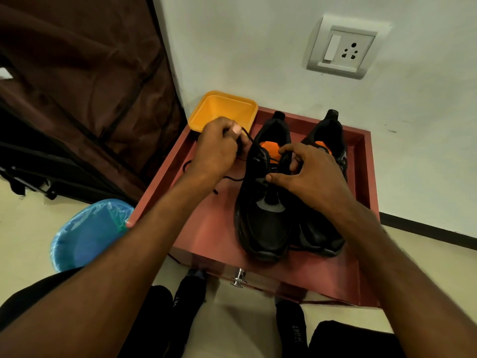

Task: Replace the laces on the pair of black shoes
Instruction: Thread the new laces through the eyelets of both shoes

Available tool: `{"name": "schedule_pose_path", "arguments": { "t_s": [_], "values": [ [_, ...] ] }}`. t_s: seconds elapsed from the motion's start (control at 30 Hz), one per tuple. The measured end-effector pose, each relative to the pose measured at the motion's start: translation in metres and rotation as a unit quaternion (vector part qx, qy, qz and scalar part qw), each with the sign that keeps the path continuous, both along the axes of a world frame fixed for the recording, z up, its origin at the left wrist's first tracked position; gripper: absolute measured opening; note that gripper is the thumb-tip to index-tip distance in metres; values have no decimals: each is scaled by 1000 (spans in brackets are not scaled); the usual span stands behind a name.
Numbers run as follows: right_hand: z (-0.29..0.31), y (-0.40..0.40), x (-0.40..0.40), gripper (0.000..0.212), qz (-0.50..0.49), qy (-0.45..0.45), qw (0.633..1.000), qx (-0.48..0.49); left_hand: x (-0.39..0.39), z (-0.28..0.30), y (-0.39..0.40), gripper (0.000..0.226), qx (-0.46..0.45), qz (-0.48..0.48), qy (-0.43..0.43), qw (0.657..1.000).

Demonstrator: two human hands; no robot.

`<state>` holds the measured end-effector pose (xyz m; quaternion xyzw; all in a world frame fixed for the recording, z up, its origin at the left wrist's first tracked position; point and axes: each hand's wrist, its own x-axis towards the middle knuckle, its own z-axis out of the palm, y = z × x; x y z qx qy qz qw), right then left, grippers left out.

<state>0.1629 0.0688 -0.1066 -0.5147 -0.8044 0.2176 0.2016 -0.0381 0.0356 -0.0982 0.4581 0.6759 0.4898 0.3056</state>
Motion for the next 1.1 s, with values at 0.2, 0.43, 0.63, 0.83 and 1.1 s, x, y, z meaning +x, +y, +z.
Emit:
{"name": "schedule_pose_path", "arguments": {
  "t_s": [0.2,0.43,0.63,0.83,1.1],
  "values": [
    [0,2,-3,63,-8,-17,1000,-7,4,0,-1,25,-11,20,-177,984],
    [6,-18,-21,42,86,-4,996,24,-16,-16,3,8,-58,83,10,995],
    [0,-26,-38,31,89,-116,987,59,-21,-13,1,5,-54,105,143,983],
    [7,-23,-37,22,83,-80,991,70,-26,-12,-3,10,-76,91,198,973],
    [14,-20,-33,13,70,-68,995,4,-24,-7,-8,9,-139,95,267,949]
  ]
}}
